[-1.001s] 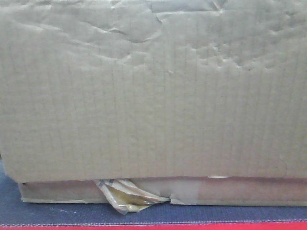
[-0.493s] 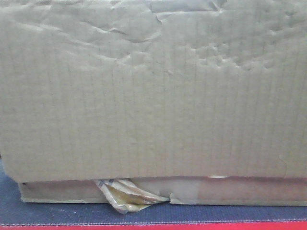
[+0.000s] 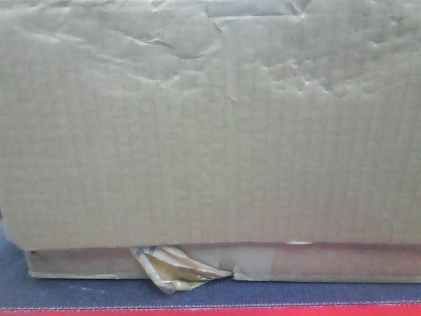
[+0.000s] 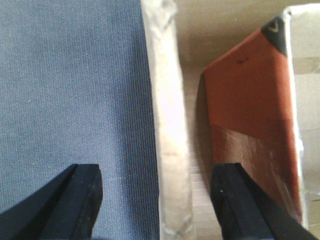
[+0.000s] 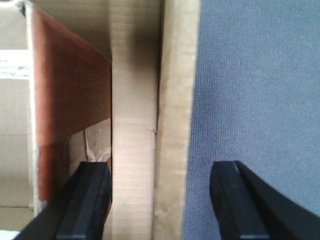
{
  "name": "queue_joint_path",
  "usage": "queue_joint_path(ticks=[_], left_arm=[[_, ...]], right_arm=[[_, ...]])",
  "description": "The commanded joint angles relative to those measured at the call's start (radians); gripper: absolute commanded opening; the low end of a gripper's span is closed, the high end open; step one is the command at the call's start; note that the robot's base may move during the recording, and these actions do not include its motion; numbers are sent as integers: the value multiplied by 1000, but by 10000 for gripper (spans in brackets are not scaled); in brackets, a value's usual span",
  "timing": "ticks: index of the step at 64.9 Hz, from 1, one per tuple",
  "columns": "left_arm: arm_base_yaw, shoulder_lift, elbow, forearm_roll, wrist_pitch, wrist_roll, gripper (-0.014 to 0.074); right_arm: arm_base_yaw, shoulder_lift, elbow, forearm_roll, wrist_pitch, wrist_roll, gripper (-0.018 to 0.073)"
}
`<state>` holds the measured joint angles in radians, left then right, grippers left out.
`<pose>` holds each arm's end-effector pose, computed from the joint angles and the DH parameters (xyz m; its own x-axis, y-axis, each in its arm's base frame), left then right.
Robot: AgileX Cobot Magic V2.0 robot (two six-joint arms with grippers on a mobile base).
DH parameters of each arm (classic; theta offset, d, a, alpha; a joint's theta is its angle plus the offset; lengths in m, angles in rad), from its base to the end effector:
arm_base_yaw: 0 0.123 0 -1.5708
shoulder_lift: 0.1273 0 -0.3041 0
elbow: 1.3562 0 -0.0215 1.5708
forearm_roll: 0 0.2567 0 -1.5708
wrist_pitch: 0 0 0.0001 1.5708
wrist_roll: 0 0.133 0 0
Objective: Stack two boxes on right shelf middle
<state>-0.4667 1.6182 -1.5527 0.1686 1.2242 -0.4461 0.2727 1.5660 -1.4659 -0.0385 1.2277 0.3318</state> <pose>0.3281 -0.1418 0.3272 -0.9185 0.0441 -0.3929 0.0488 0.9988 -0.0020 0.3260 0.0862 0.3173 -0.9458 0.0608 -0.3189 0.0407 0.9968 0.0692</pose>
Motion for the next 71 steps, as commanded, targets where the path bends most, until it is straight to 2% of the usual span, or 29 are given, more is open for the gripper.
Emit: queue_joint_path(ticks=[1,7,11,15,18,20,26,33,38,54,62,71], left_arm=[[5,-5,3,2,-3,-1,348],[5,-5,3,2,-3,-9,244],[5,-5,3,2,-3,-9,112],[5,-5,3,-2,-3,-9,3],[5,-5,3,-6,-3,-9,-91],[5,-5,3,-6,-3,-9,-111],[5,-5,3,-2,-3,-11,-111],[3,-5,3,78,-3,-89,-111],[1,-14,3,120,-3,-110,-111],[1,-66,2,149,-3,-134,-111],[1,-102,-28,218,-18,-161,-111],[3,-107,-126,322,-18,-161,-111]], right_arm=[[1,-5,4,-5,-7,-6,267],[1,-5,4,-5,-7,-6,113],[1,-5,4,-5,-7,-8,-52],[1,-5,4,-5,-7,-8,-169],[1,-5,4,-11,-7,-9,-159],[2,-5,4,-15,-7,-9,-157],[17,-5,4,-52,-7,-8,-158],[51,-5,2,-119,-7,33,-158],[79,-5,0,-174,-7,57,-158],[85,-35,-76,-192,-7,77,-162],[85,-41,-155,-220,-18,77,-162],[85,-41,-241,-252,-96,77,-162]])
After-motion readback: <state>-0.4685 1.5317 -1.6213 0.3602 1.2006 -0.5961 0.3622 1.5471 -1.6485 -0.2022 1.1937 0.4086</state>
